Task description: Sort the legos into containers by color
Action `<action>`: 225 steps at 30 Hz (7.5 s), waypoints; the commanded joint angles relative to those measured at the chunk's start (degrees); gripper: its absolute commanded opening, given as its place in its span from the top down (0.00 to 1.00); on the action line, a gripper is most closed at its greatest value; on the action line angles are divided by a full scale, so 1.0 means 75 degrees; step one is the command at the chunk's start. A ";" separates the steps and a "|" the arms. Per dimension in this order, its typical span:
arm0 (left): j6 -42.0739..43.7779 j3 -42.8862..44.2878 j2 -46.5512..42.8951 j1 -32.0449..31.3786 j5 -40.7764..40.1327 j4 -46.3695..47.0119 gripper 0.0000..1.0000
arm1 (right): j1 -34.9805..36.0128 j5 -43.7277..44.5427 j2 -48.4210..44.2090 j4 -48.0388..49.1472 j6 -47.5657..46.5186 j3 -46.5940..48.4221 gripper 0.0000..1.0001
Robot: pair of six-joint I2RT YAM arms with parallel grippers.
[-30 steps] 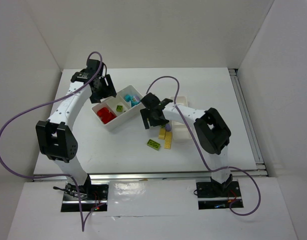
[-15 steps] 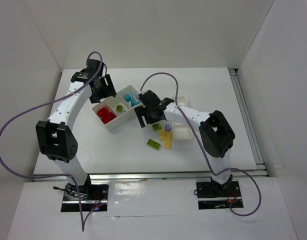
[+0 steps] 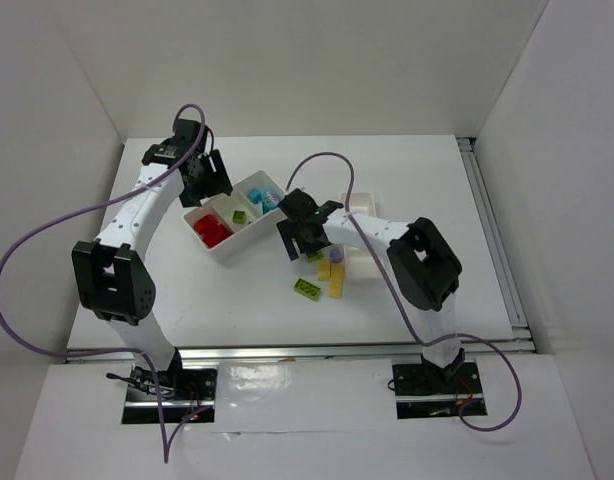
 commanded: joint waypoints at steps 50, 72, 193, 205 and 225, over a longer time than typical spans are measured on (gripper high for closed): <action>-0.0272 0.0737 -0.0394 0.1776 0.0154 -0.0593 0.13 | 0.0235 -0.0671 0.0168 0.1528 -0.0623 0.3498 0.32; -0.0190 -0.0213 -0.0793 0.1847 0.0459 -0.0136 0.13 | 0.0679 -0.2836 -0.1524 0.0239 -0.1315 -0.1727 0.24; -0.0190 0.0151 -0.0734 0.1847 0.0306 -0.0382 0.14 | 0.0059 -0.1934 0.0584 0.1657 -0.0751 0.3521 0.50; -0.0120 0.0303 -0.0734 0.1847 0.0061 -0.0523 0.14 | 0.0129 -0.3094 0.2556 0.1834 -0.0670 0.6232 0.07; -0.0260 0.0081 -0.0652 0.1847 0.0458 -0.0359 0.15 | -0.1019 0.0035 0.0045 0.0100 0.1052 0.1144 0.18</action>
